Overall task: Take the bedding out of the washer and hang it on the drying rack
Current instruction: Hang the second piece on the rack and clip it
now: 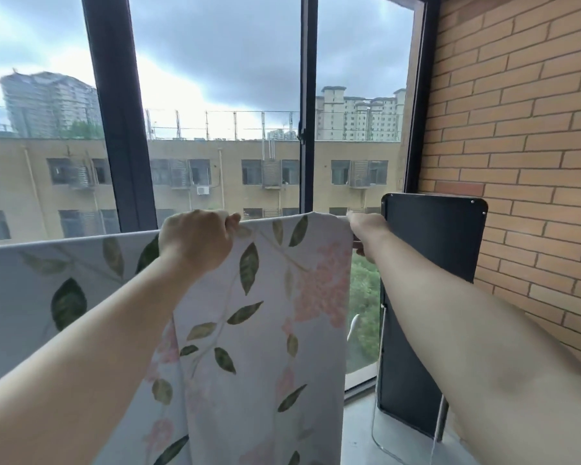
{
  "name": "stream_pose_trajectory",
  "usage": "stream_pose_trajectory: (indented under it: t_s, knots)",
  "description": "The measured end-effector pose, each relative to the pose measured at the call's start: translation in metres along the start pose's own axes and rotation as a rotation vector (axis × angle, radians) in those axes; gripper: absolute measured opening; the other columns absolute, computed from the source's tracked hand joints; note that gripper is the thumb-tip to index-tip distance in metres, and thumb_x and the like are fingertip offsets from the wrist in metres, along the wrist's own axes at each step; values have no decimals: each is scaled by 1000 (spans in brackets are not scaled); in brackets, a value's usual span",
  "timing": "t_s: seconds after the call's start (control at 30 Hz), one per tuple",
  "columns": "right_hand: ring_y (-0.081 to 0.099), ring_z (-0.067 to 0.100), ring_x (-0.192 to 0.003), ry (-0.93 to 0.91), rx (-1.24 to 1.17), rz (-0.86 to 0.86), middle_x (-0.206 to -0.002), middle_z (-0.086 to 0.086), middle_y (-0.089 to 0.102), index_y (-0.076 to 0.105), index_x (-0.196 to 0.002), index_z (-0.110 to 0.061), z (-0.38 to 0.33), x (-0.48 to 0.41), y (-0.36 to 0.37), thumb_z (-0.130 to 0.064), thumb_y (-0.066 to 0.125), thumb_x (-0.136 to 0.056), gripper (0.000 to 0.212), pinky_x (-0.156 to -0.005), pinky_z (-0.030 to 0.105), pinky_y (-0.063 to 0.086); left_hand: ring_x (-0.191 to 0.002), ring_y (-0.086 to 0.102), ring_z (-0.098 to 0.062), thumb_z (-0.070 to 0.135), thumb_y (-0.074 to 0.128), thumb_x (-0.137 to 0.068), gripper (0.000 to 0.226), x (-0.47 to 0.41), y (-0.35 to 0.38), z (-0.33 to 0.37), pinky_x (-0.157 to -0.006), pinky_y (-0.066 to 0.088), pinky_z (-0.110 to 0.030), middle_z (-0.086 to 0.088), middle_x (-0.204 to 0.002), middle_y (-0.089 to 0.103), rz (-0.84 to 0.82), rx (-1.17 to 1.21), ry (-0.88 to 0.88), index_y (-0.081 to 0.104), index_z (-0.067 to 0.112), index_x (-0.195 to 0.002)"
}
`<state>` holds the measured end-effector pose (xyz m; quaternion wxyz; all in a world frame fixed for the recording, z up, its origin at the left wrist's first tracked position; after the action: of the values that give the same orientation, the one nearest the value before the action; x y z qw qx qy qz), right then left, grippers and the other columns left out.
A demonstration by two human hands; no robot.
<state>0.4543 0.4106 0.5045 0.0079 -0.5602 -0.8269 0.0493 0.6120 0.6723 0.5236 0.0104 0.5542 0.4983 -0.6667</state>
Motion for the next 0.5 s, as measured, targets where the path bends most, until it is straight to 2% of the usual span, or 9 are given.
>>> stream_pose_trajectory:
  t_s: [0.1,0.23,0.37,0.5]
  knots:
    - [65,26,-76,72,-138,-138,-85,5,67,65,-95,-13,-3,-12,-2,-25,61,-96,13,-81,41,60,-69,51,-22,53,20,-105,59,-4,-1,2,-62,35,-32,-5,-90,71,-43,19,-38,71,25,-107]
    - [62,23,-67,143,-44,-246,-77,4,64,63,-85,-13,-8,-24,-2,-23,58,-99,17,-62,35,56,-65,51,-21,53,23,-105,58,-7,1,-1,-59,33,-31,1,-76,59,-57,36,-114,72,23,-99]
    - [63,26,-70,59,2,-223,-88,8,67,70,-99,-10,-14,-33,0,-15,59,-99,12,-61,41,59,-66,53,-25,55,22,-105,64,-11,2,-1,-62,35,-33,-1,-75,62,-57,1,-142,70,19,-84]
    - [69,27,-80,-20,-72,-105,-101,10,71,72,-105,-6,-13,-40,4,-13,62,-95,16,-77,46,62,-67,56,-26,61,12,-102,73,-8,4,-4,-62,38,-31,0,-69,57,-59,-111,-133,68,21,-77]
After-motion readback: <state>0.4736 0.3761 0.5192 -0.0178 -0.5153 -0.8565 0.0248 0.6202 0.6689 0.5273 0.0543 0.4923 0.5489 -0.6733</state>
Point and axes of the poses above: each hand's wrist, its own x-axis away from the middle knuckle, its own y-axis out of the palm, z = x × y, the point moved 3 cm from there along -x, towards the middle knuckle
